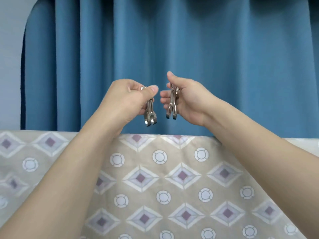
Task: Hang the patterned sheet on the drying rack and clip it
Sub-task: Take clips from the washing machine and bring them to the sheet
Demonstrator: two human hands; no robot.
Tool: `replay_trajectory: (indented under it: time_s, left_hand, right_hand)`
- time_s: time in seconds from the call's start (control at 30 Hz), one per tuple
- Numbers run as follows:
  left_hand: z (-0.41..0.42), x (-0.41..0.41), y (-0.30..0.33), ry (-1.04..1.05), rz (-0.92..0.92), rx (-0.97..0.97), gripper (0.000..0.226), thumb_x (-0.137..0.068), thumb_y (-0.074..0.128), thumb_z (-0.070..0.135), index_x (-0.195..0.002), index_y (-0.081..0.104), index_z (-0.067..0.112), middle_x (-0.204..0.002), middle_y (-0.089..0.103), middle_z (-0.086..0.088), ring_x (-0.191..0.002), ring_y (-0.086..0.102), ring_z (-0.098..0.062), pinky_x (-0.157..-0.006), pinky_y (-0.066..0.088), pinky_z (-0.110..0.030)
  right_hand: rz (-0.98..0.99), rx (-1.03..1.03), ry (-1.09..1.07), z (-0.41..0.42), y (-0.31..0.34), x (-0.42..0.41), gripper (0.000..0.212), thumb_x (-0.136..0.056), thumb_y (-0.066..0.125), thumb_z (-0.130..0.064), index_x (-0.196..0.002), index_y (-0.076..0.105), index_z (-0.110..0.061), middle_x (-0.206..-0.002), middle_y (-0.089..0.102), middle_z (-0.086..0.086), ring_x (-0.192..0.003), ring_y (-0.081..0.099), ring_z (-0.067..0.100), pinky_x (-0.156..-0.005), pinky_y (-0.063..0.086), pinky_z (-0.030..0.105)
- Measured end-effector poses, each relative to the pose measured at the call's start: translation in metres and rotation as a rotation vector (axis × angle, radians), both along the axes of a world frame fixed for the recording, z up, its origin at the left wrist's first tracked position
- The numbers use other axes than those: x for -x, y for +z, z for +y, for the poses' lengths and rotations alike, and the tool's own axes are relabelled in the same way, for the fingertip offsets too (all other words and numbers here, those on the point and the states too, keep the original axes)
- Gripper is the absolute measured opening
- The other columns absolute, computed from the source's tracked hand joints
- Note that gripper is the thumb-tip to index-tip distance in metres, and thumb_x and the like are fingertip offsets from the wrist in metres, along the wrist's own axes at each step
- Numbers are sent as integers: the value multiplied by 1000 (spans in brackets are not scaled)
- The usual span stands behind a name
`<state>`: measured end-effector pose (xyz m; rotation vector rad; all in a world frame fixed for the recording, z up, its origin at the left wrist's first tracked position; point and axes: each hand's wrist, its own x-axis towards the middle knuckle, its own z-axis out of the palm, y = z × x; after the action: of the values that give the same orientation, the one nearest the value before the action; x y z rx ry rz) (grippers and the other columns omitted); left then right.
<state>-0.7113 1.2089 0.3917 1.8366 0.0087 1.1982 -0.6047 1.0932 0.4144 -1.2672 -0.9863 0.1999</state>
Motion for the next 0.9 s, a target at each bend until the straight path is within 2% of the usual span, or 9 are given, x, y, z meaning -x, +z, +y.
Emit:
replay_trajectory:
  time_s: [0.07, 0.17, 0.23, 0.3, 0.37, 0.43, 0.5, 0.63, 0.9]
  left_hand:
    - [16, 11, -2, 19, 1, 5, 30, -89, 69, 32, -94, 66, 2, -91, 73, -15, -85, 73, -27, -78, 60, -37]
    - [42, 32, -7, 31, -5, 41, 31, -89, 69, 31, -97, 66, 1, -90, 73, -13, -84, 73, -24, -76, 60, -34]
    - [59, 47, -11, 23, -22, 79, 30, -89, 68, 30, -98, 66, 1, -90, 74, -12, -82, 74, -23, -74, 60, -31]
    - [73, 59, -14, 9, -38, 109, 29, -90, 68, 29, -97, 66, 1, -90, 74, -12, -81, 74, -24, -73, 60, -31]
    - [88, 70, -16, 15, -57, 130, 27, -91, 67, 27, -97, 65, 1, -92, 73, -14, -82, 74, -25, -71, 60, -30]
    - [100, 80, -18, 20, -76, 148, 26, -91, 66, 27, -98, 64, 2, -93, 73, -15, -84, 74, -25, -72, 60, -30]
    - [112, 91, -20, 21, -89, 156, 24, -92, 65, 26, -99, 64, 3, -95, 73, -15, -86, 73, -25, -74, 60, -30]
    - [131, 113, -24, 38, -141, 172, 17, -94, 62, 24, -96, 63, 7, -97, 72, -16, -90, 73, -26, -76, 60, -31]
    - [169, 161, -31, 89, -285, 195, 16, -96, 58, 21, -100, 60, 6, -102, 69, -18, -94, 71, -28, -75, 58, -28]
  right_hand:
    - [-50, 33, -56, 17, -2, 8, 44, -96, 48, -49, -118, 53, -11, -103, 56, 3, -96, 55, 17, -90, 42, 33]
    - [-143, 154, -90, 42, -5, 19, 67, -94, 42, -61, -141, 44, -12, -141, 44, -6, -133, 37, 13, -116, 22, 40]
    - [-155, 185, -68, 57, -7, 29, 72, -94, 39, -63, -148, 34, -15, -155, 30, -6, -144, 25, 13, -119, 15, 43]
    - [-152, 179, -64, 71, -7, 36, 72, -95, 37, -63, -149, 32, -15, -153, 31, -6, -144, 23, 13, -119, 16, 42]
    - [-163, 187, -84, 87, -7, 43, 68, -95, 35, -62, -140, 42, -12, -130, 46, -2, -136, 37, 16, -116, 23, 39]
    - [-171, 186, -86, 102, -7, 54, 53, -95, 36, -62, -114, 55, -16, -102, 53, -3, -108, 52, 21, -106, 35, 35]
    - [-168, 165, -79, 118, -7, 66, 44, -95, 37, -61, -95, 52, -20, -85, 53, -2, -87, 54, 21, -95, 41, 36]
    - [-152, 104, -18, 144, -3, 91, 42, -97, 37, -59, -89, 50, -19, -76, 55, 0, -68, 56, 19, -76, 47, 33]
    - [-128, 72, 89, 197, -4, 140, 41, -100, 34, -54, -89, 49, -17, -68, 53, 1, -61, 50, 18, -63, 44, 28]
